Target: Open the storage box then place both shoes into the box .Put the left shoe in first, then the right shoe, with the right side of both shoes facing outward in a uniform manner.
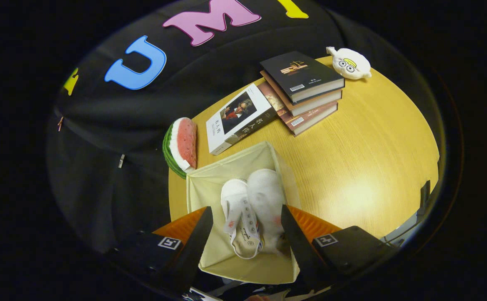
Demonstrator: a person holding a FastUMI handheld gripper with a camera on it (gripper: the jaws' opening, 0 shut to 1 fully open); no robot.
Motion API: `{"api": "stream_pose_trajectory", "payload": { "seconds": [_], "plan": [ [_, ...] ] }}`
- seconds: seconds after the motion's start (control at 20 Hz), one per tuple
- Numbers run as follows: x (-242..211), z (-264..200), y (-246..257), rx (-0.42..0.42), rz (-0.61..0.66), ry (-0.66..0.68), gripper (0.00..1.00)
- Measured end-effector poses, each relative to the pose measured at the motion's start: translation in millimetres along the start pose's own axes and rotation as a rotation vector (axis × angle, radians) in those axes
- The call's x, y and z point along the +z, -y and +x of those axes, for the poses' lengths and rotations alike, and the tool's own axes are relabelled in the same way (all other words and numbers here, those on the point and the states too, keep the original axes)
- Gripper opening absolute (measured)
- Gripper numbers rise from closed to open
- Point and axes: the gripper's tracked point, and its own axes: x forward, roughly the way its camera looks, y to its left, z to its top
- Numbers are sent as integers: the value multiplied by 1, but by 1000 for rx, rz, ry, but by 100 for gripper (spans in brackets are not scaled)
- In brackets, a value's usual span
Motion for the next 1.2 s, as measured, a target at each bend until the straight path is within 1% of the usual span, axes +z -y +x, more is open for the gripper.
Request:
{"api": "stream_pose_trajectory", "payload": {
  "seconds": [0.3,0.45,0.6,0.8,0.95,1.0,1.2],
  "plan": [
    [3,-13,8,-7,-42,36,99],
    [6,-25,17,3,-94,64,99],
    [18,-45,29,20,-116,140,99],
    [47,-80,55,-24,-199,284,99],
    [66,-109,73,-85,-308,389,99],
    [80,-117,80,-110,-348,422,99],
    [94,-152,93,-192,-497,548,99]
  ]
}}
